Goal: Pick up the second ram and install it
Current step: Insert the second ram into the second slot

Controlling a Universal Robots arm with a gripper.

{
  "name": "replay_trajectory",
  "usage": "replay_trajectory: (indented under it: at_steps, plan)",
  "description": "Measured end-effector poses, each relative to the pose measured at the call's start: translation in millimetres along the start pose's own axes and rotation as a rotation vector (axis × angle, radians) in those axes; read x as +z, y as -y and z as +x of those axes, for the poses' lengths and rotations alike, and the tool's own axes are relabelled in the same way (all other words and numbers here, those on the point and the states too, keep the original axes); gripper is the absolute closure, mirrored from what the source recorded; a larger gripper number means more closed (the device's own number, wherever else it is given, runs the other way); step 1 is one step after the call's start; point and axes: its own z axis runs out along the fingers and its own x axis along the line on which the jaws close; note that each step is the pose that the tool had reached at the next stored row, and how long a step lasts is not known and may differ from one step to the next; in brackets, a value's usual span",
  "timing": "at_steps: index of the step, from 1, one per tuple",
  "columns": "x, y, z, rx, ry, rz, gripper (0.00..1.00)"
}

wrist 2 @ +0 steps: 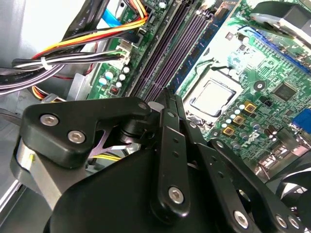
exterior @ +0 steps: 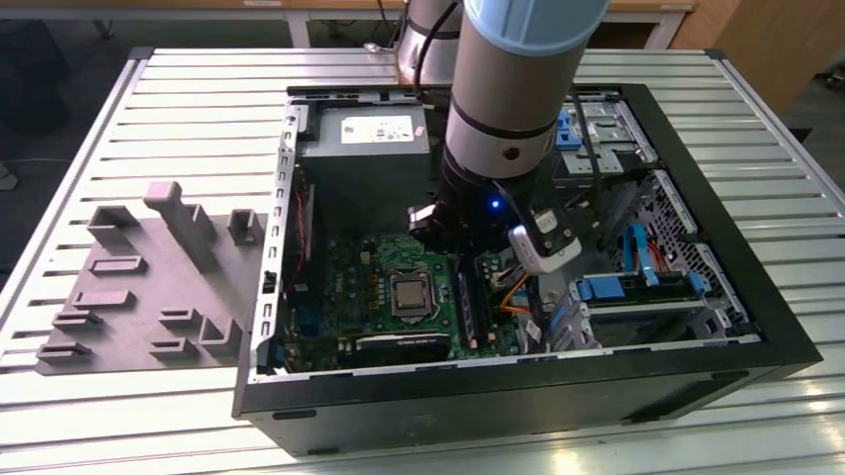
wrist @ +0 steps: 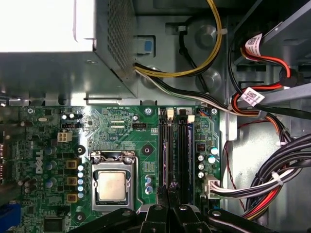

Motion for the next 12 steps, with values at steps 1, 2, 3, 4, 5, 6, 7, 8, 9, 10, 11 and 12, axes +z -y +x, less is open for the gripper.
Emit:
replay_trajectory:
  at_steps: [1,2,3,4,5,6,7,8,9,10,11,12]
  plan:
    - [0.2,0.0,-0.6,0.001,0.0,-0.0001,0.89]
    - [0.4,-0.1,-1.0,0.001,0.0,0.0,0.89]
    - [0.6,-0.1,-1.4,0.001,0.0001,-0.0001,0.89]
    - [0.8,-0.1,-2.0,0.001,0.0001,-0.0001,0.89]
    - [1.1,-0.2,-2.7,0.001,0.0,-0.0002,0.89]
    - [1.3,-0.3,-3.5,0.001,0.0,-0.0002,0.89]
    - [1.6,-0.6,-3.9,0.001,0.0001,-0.0003,0.89]
    - [1.9,-1.4,-4.0,0.001,0.0001,-0.0004,0.89]
    - [2.1,-2.5,-4.1,0.001,0.0001,-0.0003,0.89]
    - [2.3,-3.6,-4.1,0.001,0.0001,-0.0004,0.89]
    - [2.4,-4.3,-4.1,0.001,0.0001,-0.0004,0.89]
    - [2.5,-4.7,-4.2,0.001,0.0001,-0.0004,0.89]
